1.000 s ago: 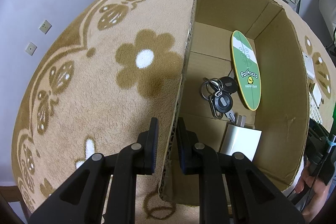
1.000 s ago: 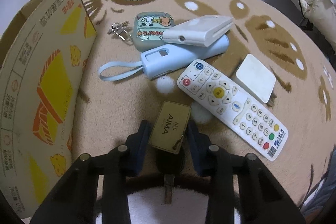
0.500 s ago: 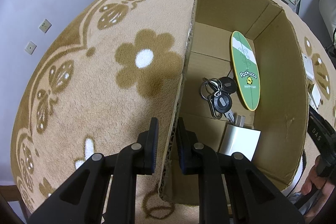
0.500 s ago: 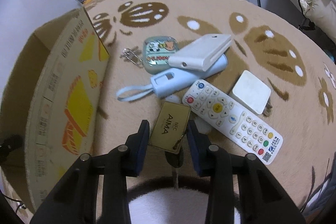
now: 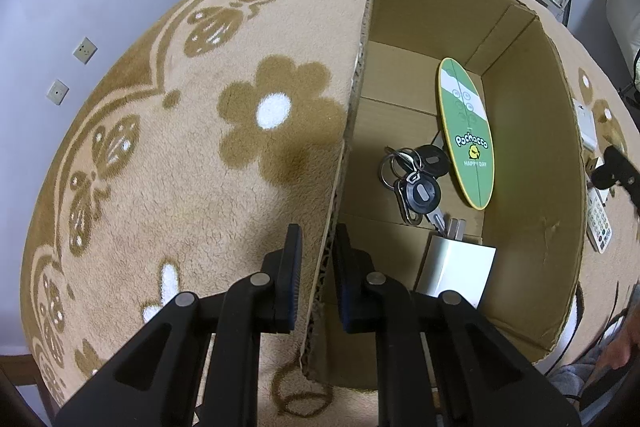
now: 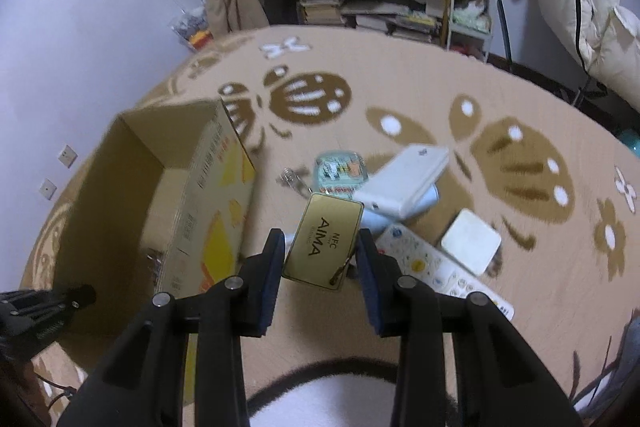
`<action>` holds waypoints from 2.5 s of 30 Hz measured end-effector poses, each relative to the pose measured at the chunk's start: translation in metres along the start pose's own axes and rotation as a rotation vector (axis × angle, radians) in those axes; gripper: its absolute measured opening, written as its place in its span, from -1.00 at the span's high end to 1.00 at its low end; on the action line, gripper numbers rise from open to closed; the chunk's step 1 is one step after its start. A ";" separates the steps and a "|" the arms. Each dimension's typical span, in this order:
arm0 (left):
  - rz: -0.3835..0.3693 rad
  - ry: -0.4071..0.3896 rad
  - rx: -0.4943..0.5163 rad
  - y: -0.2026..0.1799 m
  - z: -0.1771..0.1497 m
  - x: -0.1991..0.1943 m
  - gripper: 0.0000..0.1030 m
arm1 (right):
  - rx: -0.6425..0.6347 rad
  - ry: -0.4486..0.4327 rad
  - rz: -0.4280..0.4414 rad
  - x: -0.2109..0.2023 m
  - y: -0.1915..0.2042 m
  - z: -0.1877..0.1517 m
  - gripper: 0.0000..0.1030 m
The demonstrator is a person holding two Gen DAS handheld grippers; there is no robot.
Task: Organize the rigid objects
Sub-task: 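Lift the AIMA key fob with the right tool and carry it over the box, then open the right tool to release the key fob into the box, then return the right tool to the pile and grasp the white TV remote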
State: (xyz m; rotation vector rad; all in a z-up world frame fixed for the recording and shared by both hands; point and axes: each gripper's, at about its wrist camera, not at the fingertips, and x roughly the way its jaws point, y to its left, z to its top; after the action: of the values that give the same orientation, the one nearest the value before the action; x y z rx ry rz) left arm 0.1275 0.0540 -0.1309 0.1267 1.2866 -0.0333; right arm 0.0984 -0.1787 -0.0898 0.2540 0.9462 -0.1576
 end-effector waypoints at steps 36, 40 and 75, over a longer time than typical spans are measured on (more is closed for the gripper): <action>0.000 0.006 0.006 -0.001 0.000 0.000 0.72 | -0.191 -0.206 0.304 -0.053 0.104 0.040 0.25; 0.001 0.006 0.008 -0.001 0.000 0.001 0.72 | -0.200 -0.158 0.314 -0.035 0.109 0.033 0.25; -0.003 0.008 0.010 0.000 0.000 0.002 0.69 | -0.180 -0.069 0.219 0.003 0.100 0.021 -0.72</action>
State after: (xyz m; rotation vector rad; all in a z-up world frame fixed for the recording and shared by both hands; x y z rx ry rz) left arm 0.1285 0.0544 -0.1330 0.1335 1.2953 -0.0422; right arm 0.1411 -0.0884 -0.0664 0.1830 0.8521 0.1190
